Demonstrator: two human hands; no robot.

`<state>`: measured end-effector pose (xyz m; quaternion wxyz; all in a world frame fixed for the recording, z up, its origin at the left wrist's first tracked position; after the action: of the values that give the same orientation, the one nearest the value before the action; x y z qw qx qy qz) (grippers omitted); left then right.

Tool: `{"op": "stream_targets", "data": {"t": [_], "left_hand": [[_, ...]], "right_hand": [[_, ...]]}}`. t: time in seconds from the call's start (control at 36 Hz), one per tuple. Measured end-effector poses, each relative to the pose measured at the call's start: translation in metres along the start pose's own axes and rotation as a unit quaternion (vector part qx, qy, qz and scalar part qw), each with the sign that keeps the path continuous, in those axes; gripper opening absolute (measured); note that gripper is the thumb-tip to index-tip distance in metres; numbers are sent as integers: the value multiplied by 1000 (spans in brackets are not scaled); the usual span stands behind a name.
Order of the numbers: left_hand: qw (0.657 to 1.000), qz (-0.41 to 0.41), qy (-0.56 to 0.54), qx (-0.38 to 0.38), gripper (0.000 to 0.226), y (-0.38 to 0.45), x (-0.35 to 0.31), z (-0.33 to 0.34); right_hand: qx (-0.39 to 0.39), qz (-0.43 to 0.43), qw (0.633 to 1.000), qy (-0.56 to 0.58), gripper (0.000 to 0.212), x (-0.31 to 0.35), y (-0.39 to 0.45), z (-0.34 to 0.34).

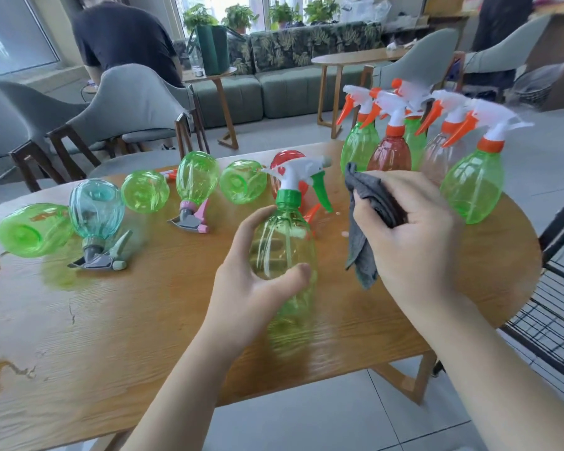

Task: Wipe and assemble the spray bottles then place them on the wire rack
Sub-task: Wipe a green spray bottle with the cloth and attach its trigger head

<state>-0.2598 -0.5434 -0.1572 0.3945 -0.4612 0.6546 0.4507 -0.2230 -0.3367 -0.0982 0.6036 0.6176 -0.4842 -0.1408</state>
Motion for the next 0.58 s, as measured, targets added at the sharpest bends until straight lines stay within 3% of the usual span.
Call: {"op": "stream_targets", "data": {"t": [0.19,0.36,0.58], "left_hand": [[997,33,46,59,81,-5,-5,13],[989,61,115,77,86,-6,-11,18],[984,82,138,83,89,-5,-15,19]], "right_hand": [[-12,-7,999,-41,22,-4,7,6],[-14,41,996,-77,25,-13,3,11],[18,-18,1000,4,27,15,-1,27]]}}
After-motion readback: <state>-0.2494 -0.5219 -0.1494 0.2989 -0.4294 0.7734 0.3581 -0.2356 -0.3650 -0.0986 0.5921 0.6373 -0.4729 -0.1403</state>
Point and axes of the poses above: each hand's wrist, its own y-axis towards the middle knuckle, its own z-axis out of the palm, x = y × z, the point moved 7 cm from there along y, towards the middle knuckle, and after that the axes turned 3 degrees about -z, right-handed, at the moved point
